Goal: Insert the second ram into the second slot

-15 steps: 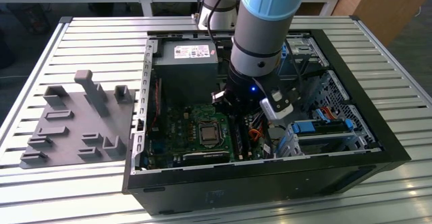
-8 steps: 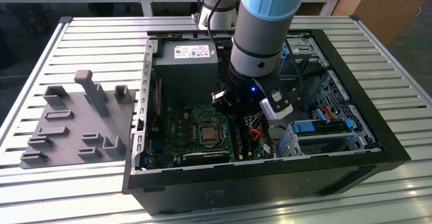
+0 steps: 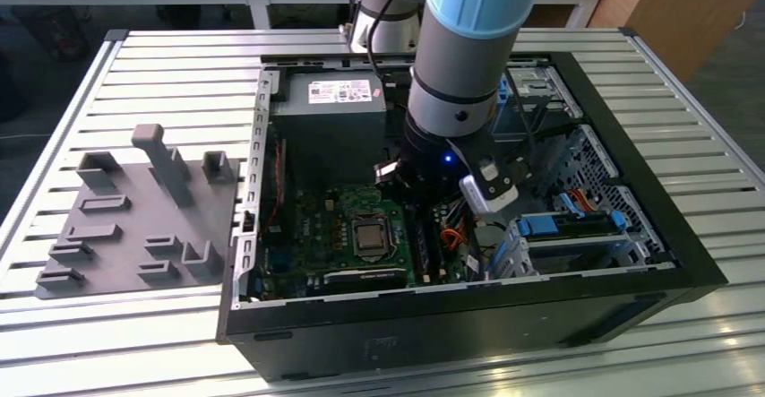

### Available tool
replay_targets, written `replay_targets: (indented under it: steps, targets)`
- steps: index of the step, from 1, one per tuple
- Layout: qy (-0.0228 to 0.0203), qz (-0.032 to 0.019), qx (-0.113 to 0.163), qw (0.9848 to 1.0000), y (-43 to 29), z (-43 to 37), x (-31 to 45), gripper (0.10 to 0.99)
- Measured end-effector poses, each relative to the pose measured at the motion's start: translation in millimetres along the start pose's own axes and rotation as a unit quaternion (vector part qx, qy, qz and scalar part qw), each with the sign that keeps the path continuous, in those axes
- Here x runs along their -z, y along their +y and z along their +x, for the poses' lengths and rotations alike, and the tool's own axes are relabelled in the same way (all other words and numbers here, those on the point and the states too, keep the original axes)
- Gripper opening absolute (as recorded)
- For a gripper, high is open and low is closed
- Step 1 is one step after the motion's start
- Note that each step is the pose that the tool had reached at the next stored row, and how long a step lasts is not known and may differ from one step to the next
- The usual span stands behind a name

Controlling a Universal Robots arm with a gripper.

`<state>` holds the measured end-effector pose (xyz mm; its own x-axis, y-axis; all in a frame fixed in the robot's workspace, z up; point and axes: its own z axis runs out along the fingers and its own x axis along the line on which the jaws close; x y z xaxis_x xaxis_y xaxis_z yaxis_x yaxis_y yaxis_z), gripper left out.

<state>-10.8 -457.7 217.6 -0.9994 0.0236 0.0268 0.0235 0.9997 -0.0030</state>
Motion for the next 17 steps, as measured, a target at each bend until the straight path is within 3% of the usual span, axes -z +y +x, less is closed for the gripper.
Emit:
replay_targets:
  steps: [12, 14, 15, 17]
  targets:
    - [0.0004, 0.0, -0.001, 1.0, 0.1, -0.1, -2.9, 0.137]
    - [0.0004, 0.0, -0.001, 1.0, 0.1, -0.1, -2.9, 0.149]
    - [0.0004, 0.0, -0.001, 1.0, 0.1, -0.1, -3.0, 0.208]
    - [0.0005, -0.0001, -0.001, 1.0, 0.1, -0.1, -2.7, 0.208]
